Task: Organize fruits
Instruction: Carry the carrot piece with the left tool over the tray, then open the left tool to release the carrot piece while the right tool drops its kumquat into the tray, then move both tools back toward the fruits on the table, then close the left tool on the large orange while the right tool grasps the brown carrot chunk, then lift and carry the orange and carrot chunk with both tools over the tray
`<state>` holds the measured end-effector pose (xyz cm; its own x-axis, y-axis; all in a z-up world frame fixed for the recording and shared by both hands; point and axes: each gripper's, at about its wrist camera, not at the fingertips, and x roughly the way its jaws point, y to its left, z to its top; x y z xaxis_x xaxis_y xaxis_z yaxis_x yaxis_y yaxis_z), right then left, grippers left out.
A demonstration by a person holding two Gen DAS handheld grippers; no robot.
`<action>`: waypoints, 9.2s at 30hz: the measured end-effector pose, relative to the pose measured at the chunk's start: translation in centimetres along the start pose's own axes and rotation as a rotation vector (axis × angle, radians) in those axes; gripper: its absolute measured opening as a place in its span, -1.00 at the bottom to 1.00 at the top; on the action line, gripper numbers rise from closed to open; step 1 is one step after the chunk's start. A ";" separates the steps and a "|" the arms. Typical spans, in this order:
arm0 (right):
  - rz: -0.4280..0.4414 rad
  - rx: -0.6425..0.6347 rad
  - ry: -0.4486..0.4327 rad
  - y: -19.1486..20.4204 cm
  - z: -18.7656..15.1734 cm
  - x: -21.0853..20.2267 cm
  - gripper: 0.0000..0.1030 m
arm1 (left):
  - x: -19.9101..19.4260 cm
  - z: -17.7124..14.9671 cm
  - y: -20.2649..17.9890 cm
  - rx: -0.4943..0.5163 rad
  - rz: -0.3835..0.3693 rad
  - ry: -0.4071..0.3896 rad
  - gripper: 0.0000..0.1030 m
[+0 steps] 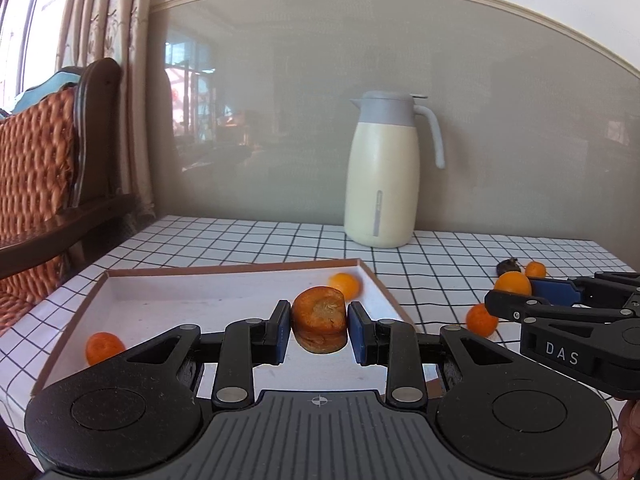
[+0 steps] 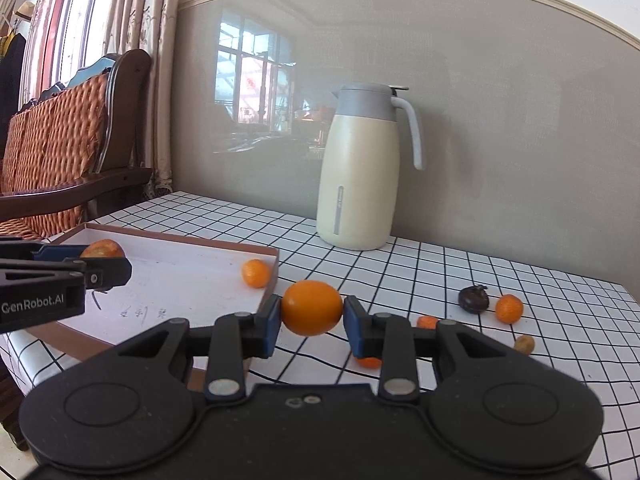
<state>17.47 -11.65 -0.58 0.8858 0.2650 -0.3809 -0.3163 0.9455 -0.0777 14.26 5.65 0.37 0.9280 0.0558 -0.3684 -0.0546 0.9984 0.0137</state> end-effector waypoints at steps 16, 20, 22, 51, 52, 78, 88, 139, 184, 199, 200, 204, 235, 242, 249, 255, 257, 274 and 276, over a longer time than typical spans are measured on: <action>0.073 -0.025 -0.019 4.0 1.1 1.6 -0.51 | -0.3 -0.5 5.8 -0.046 0.100 0.000 -0.39; 0.082 -0.029 -0.021 4.7 1.5 2.4 -0.51 | 0.2 -0.4 7.3 -0.063 0.127 0.000 -0.40; 0.085 -0.022 -0.019 4.8 1.6 3.0 -0.51 | 0.6 -0.3 7.8 -0.061 0.138 -0.001 -0.39; 0.105 -0.009 0.063 5.6 3.8 11.0 -0.51 | 7.6 1.4 14.9 -0.118 0.249 0.031 -0.39; 0.107 -0.010 0.064 5.6 3.8 11.1 -0.51 | 7.7 1.5 15.1 -0.123 0.254 0.029 -0.39; -0.011 0.012 -0.058 -1.2 1.7 1.1 0.81 | -1.3 -1.2 7.1 -0.045 0.133 -0.059 1.00; -0.139 0.056 0.016 -6.9 -2.6 -3.6 0.81 | -2.9 -1.9 -2.1 0.093 0.007 -0.090 1.00; -0.221 0.076 0.211 -17.6 -6.1 3.7 -0.24 | 12.5 -1.8 -17.5 0.097 -0.126 0.172 0.41; -0.260 0.114 0.080 -15.6 -3.9 -3.1 -0.50 | 2.5 0.0 -16.1 0.181 -0.201 -0.012 -0.27; -0.141 0.034 0.030 -9.5 -2.7 -3.9 -0.50 | -1.4 -1.2 -8.4 0.103 -0.090 -0.025 -0.27; -0.130 0.028 0.026 -9.0 -2.5 -3.8 -0.50 | -1.6 -1.2 -7.8 0.099 -0.079 -0.029 -0.27; -0.089 0.006 0.008 -7.1 -1.9 -3.7 -0.50 | -2.2 -1.1 -5.6 0.085 -0.041 -0.043 -0.27; 0.110 -0.095 -0.045 3.4 0.4 -1.2 -0.50 | -4.3 -1.6 4.9 0.002 0.130 -0.062 -0.27; 0.146 -0.113 -0.045 5.4 0.6 -0.6 -0.50 | -4.6 -1.9 7.1 -0.012 0.169 -0.057 -0.27; 0.168 -0.126 -0.048 7.1 0.8 0.2 -0.50 | -4.6 -2.1 9.1 -0.033 0.202 -0.051 -0.27; 0.166 -0.137 -0.053 7.9 1.3 1.5 -0.50 | -3.7 -1.6 10.2 -0.042 0.221 -0.056 -0.27; 0.163 -0.133 -0.051 7.9 1.6 2.2 -0.50 | -3.2 -1.4 10.5 -0.043 0.224 -0.054 -0.27; 0.124 -0.078 -0.016 6.9 3.4 7.8 -0.50 | 1.7 -0.2 12.9 -0.054 0.247 0.002 -0.27; 0.126 -0.072 -0.011 7.0 3.6 8.3 -0.50 | 2.4 0.1 13.3 -0.054 0.249 0.005 -0.27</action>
<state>23.79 -2.16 -0.98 0.8411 0.3835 -0.3814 -0.4488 0.8885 -0.0961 15.77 19.04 -0.18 0.8813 0.3001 -0.3649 -0.3013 0.9519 0.0553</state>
